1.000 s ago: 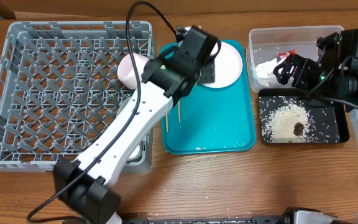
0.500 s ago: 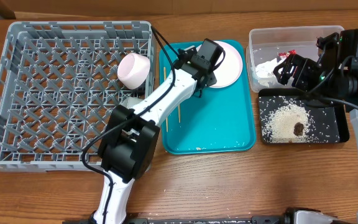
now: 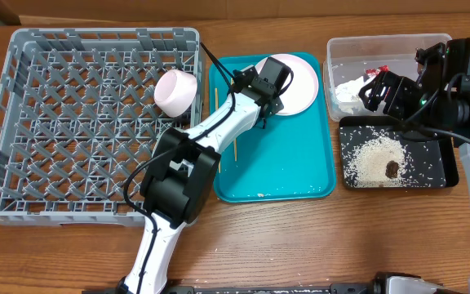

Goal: Sort waste into correct bins and load items into the dishwasher
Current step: 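Lift the large plate and stand it upright in the dish rack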

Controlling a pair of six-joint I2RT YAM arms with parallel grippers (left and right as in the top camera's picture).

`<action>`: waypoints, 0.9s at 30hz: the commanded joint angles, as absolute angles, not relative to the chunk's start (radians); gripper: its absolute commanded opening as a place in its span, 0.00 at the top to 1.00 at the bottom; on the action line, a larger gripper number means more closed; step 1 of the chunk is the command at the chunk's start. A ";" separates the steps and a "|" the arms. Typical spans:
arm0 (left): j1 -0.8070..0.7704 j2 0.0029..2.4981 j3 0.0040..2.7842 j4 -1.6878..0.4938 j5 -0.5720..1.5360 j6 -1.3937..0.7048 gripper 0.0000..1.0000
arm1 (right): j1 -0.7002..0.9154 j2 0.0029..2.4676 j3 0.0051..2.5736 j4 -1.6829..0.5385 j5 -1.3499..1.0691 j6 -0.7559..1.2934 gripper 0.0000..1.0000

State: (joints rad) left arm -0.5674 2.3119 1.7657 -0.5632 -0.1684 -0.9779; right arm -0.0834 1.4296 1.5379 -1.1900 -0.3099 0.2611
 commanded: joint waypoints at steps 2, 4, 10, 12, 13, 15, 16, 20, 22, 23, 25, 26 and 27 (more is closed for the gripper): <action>-0.566 2.345 1.772 -0.570 -0.169 -0.982 0.96 | -0.080 1.423 1.538 -1.184 -0.307 0.257 0.00; -0.562 2.341 1.777 -0.576 -0.171 -0.960 0.96 | -0.080 1.423 1.538 -1.184 -0.307 0.258 0.00; -0.542 2.265 1.869 -0.688 -0.244 -0.751 0.96 | -0.080 1.423 1.538 -1.184 -0.307 0.257 0.00; -0.535 2.221 1.912 -0.738 -0.306 -0.653 0.96 | -0.080 1.423 1.538 -1.184 -0.307 0.257 0.00; -0.530 2.194 1.937 -0.760 -0.327 -0.572 0.96 | -0.080 1.423 1.538 -1.184 -0.307 0.257 0.00; -0.522 2.145 1.982 -0.791 -0.350 -0.402 0.96 | -0.080 1.423 1.538 -1.184 -0.307 0.257 0.00; -0.517 2.115 2.008 -0.807 -0.373 -0.307 0.96 | -0.080 1.423 1.538 -1.184 -0.307 0.257 0.00; -0.490 2.004 2.066 -0.854 -0.567 -0.127 0.96 | -0.080 1.423 1.538 -1.184 -0.307 0.257 0.00; -0.469 1.952 2.067 -0.856 -0.667 -0.057 0.96 | -0.080 1.423 1.538 -1.184 -0.307 0.257 0.00; -0.456 1.931 2.067 -0.857 -0.713 -0.016 0.96 | -0.080 1.423 1.538 -1.184 -0.307 0.257 0.00; -0.422 1.902 2.067 -0.856 -0.814 0.062 0.96 | -0.080 1.423 1.538 -1.184 -0.307 0.257 0.00; -0.407 1.899 2.067 -0.854 -0.861 0.077 0.96 | -0.080 1.423 1.538 -1.184 -0.307 0.257 0.00; -0.386 1.900 2.067 -0.853 -0.922 0.096 0.96 | -0.080 1.423 1.538 -1.184 -0.307 0.257 0.00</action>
